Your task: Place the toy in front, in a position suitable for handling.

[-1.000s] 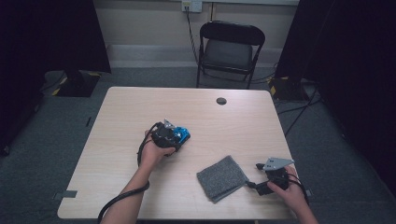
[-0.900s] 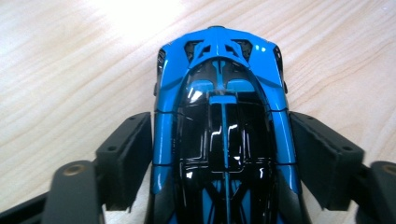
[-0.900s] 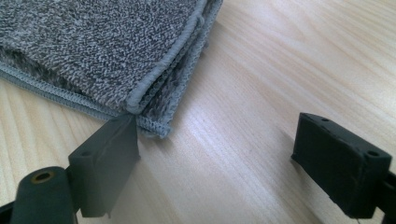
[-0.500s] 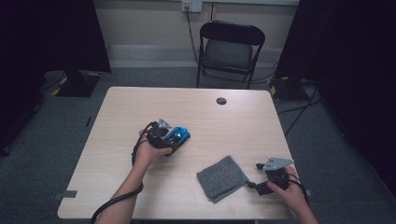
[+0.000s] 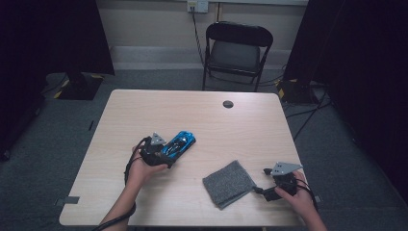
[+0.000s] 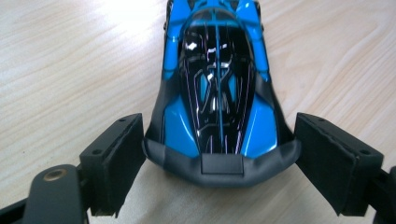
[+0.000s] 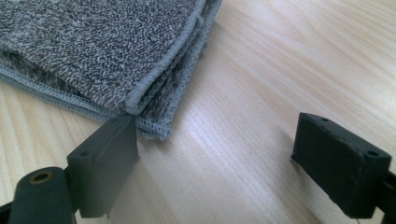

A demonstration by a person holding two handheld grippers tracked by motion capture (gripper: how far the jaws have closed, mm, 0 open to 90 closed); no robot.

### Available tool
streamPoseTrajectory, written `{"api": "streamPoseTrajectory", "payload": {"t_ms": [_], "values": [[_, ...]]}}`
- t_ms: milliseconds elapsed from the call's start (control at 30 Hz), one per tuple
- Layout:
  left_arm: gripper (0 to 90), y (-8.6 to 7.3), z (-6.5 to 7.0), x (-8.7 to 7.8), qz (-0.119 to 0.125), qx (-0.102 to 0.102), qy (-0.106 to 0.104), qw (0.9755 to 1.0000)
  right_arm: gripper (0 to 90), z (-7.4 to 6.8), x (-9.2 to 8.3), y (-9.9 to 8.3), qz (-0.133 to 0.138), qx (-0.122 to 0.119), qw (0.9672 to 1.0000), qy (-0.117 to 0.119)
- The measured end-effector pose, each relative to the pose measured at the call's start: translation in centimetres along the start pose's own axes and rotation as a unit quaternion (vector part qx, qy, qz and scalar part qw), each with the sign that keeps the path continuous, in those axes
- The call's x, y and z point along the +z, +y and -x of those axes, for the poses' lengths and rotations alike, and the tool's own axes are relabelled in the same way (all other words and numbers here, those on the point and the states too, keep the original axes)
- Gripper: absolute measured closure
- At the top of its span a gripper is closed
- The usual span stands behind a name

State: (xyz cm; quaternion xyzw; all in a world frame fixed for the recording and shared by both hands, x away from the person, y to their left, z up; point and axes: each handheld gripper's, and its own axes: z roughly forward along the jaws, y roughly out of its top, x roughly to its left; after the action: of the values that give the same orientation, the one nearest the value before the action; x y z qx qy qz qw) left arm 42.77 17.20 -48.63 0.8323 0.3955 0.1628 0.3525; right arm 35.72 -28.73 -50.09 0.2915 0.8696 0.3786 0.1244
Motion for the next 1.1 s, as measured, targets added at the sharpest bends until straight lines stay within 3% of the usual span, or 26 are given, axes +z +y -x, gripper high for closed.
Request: {"api": "streamPoseTrajectory", "payload": {"t_ms": [233, 367, 433, 467, 833, 967, 1100], "values": [[17.9, -0.6, 0.1, 1.0, -0.001, -0.007, -0.005, 1.0, 12.7, 0.0, 0.0, 0.0, 0.0, 0.0, 1.0, 0.0], [17.9, -0.5, 0.1, 1.3, 0.005, 0.005, 0.003, 1.0, 12.7, 0.0, 0.0, 0.0, 0.0, 0.0, 1.0, 0.0], [19.0, -0.5, 0.2, 1.3, 0.007, 0.003, 0.002, 1.0, 12.7, 0.0, 0.0, 0.0, 0.0, 0.0, 1.0, 0.0], [22.3, -0.8, 0.1, 1.3, 0.022, -0.004, 0.005, 0.9997, 12.7, 0.0, 0.0, 0.0, 0.0, 0.0, 1.0, 0.0], [24.0, -0.9, 0.1, 1.2, 0.022, -0.002, 0.006, 0.9997, 14.0, -0.1, -0.1, 0.0, 0.0, 0.001, 1.0, -0.004], [24.0, -0.9, 0.1, 1.2, 0.022, -0.001, 0.007, 0.9997, 29.7, 0.0, -0.4, -0.1, 0.008, 0.013, 0.9998, -0.011], [24.0, -0.9, 0.1, 1.2, 0.022, -0.001, 0.006, 0.9997, 33.6, 0.1, -1.0, 0.1, 0.003, 0.037, 0.9993, 0.0]]}}
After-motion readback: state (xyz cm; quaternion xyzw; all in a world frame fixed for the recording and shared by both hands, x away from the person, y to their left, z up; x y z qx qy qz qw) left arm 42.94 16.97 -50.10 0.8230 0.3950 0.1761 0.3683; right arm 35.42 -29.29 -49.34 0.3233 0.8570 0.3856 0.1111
